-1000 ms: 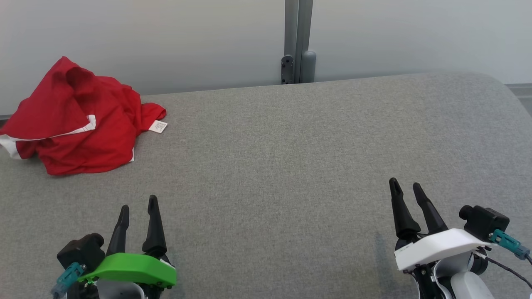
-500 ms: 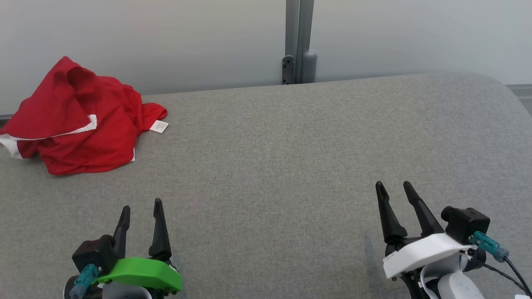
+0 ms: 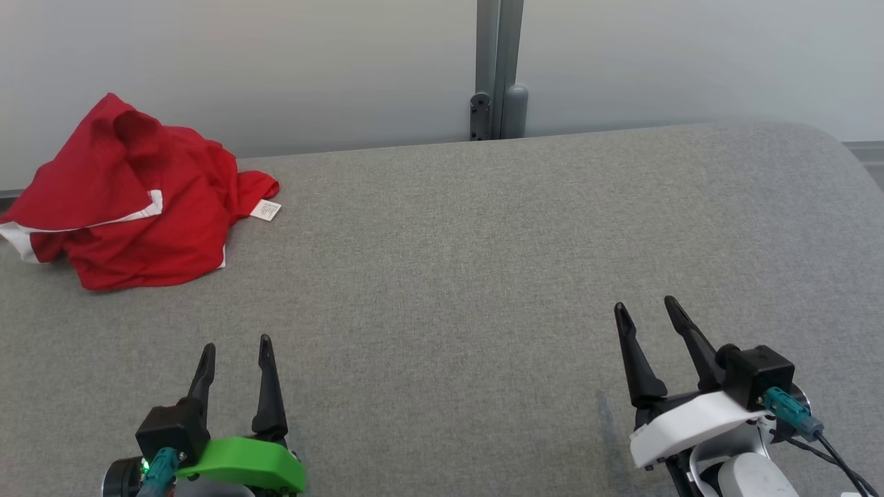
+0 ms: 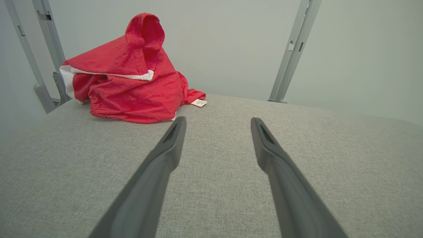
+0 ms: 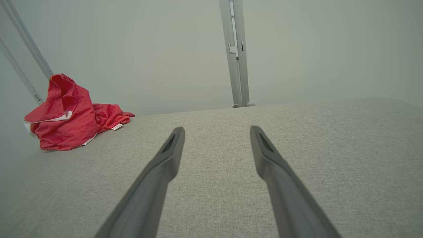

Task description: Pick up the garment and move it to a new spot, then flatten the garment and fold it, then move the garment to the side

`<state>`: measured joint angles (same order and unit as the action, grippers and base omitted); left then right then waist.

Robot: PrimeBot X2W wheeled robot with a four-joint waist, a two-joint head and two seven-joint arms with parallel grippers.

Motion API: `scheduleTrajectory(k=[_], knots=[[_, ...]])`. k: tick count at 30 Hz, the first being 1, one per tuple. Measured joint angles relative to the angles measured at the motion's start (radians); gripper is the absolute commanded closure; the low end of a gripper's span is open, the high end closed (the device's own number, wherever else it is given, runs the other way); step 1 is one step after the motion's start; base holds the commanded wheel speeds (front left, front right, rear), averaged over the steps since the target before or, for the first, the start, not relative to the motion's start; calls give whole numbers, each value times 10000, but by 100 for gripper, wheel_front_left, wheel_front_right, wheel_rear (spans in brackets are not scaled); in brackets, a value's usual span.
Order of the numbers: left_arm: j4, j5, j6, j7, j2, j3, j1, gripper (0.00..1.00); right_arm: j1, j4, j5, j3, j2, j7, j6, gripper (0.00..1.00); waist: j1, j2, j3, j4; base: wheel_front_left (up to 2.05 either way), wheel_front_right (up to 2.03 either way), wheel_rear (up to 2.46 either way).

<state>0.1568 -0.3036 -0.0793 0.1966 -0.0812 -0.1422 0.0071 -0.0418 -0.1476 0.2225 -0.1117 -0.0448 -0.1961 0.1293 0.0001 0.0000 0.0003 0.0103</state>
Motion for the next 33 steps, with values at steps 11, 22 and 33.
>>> scheduleTrajectory(k=[11, 22, 33], knots=[[27, 656, 284, 249, 52, 35, 113, 0, -4, 50, -930, 121, -10, -232, 12, 0, 0, 0, -8, 8, 0, 0, 0], [81, 1386, 472, 437, 178, 121, 173, 0, -1, 15, -1772, 180, -19, -443, 12, 0, 0, 0, 12, 10, 0, 0, 0], [63, 2343, 495, 635, 244, 96, 214, 0, -1, 35, -2500, 73, -27, -652, 12, 0, 0, 0, 13, 19, 0, 0, 0]])
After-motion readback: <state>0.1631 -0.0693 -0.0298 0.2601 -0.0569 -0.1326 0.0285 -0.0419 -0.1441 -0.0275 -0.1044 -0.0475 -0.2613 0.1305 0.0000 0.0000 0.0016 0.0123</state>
